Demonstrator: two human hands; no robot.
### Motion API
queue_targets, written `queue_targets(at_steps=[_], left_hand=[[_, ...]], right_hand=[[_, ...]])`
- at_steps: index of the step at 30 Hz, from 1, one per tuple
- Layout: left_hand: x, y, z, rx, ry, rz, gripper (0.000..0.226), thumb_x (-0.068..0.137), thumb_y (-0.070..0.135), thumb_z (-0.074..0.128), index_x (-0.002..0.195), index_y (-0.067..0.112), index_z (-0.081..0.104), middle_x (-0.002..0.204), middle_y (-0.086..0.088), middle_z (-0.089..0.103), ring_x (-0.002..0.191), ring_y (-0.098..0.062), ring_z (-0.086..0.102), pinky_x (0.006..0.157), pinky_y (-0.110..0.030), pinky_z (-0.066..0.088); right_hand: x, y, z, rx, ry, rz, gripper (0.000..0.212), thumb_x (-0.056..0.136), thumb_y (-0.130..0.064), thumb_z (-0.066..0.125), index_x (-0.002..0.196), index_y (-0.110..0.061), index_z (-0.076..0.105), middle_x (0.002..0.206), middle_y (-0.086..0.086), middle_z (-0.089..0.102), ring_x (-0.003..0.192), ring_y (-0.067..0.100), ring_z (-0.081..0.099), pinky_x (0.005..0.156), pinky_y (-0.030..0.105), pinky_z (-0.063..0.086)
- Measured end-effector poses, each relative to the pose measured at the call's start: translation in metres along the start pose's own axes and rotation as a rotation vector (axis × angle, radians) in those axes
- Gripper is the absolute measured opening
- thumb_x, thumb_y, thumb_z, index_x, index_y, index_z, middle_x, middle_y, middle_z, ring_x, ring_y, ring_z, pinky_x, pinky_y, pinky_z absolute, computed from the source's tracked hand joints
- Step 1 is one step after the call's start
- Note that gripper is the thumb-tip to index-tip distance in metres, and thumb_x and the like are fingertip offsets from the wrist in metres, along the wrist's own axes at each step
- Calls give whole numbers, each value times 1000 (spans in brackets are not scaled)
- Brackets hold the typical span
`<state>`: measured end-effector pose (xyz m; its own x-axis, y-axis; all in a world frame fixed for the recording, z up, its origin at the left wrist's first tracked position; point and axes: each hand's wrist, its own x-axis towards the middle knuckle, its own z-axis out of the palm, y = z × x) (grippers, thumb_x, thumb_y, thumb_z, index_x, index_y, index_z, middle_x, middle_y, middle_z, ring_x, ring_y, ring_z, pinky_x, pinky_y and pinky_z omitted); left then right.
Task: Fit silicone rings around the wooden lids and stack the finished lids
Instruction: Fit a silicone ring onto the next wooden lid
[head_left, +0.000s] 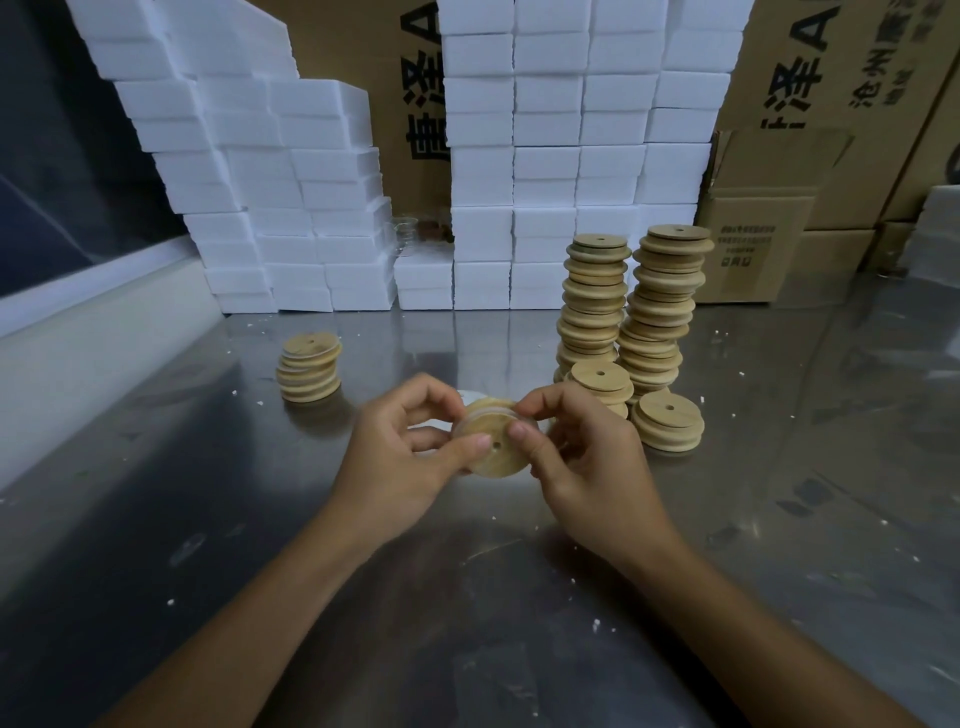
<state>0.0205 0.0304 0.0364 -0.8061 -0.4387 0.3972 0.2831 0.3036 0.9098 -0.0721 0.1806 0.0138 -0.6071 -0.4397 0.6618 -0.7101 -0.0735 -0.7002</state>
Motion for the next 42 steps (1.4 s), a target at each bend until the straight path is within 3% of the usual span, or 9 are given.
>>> queue_targets(at_steps=[3,10,12,20,27,29,33,38,42], left_hand=[[-1,1,4,-137,22,-71,23,72,1,77,80,8,58,82,-4,70,73,-31,73,60,-40,61],[1,5,6,-710,111,-362,25,70,2,67,82,8,46,107,-29,66,92,-43,70,68,-47,59],[1,4,7,-751,106,-419,26,71,2,67,84,8,45,108,-30,66,94,-42,70,67,-44,59],[5,0,-4,-450,53,-376,16,71,13,70,82,2,65,79,-14,69,70,-22,68,64,-31,57],[0,-4,0,-319,73,-337,6,81,2,70,83,-3,67,76,-18,71,69,-25,71,64,-26,58],[0,-4,2,-219,87,-255,14,77,0,75,88,1,66,78,-13,72,69,-25,71,61,-28,59],[-3,-5,7,87,26,-36,61,62,12,89,113,27,59,97,8,72,83,-10,72,64,-21,57],[-5,-7,4,215,65,83,74,54,48,83,122,38,56,106,12,69,87,-7,70,66,-21,57],[-7,-6,2,265,38,147,76,60,49,79,129,32,55,115,11,69,97,-5,68,72,-20,57]], right_hand=[[1,-2,1,7,13,32,12,88,-29,70,93,-33,60,85,-20,65,56,10,57,51,23,46],[-2,-8,5,134,-39,153,21,87,-14,75,95,-23,59,92,-8,68,64,19,71,50,31,53],[-3,-9,6,132,-36,173,17,87,-12,75,94,-20,61,90,-7,68,65,19,70,52,33,53],[5,-13,-2,319,54,359,6,92,-8,66,98,-5,67,76,-7,68,60,8,63,48,22,49],[6,-13,-3,403,78,508,15,86,-16,75,93,-4,67,81,9,75,68,15,73,49,22,50],[7,-12,-5,442,86,548,15,88,-15,73,93,-1,70,80,11,75,68,12,71,51,20,50],[6,-13,-7,510,26,620,19,88,-16,72,97,0,72,81,10,75,72,9,68,54,20,51],[6,-14,-4,532,5,678,22,87,-20,73,99,-2,72,82,9,75,72,11,68,55,21,50],[5,-13,-3,548,-13,722,24,87,-24,74,101,-5,73,89,8,76,70,10,67,56,20,50]])
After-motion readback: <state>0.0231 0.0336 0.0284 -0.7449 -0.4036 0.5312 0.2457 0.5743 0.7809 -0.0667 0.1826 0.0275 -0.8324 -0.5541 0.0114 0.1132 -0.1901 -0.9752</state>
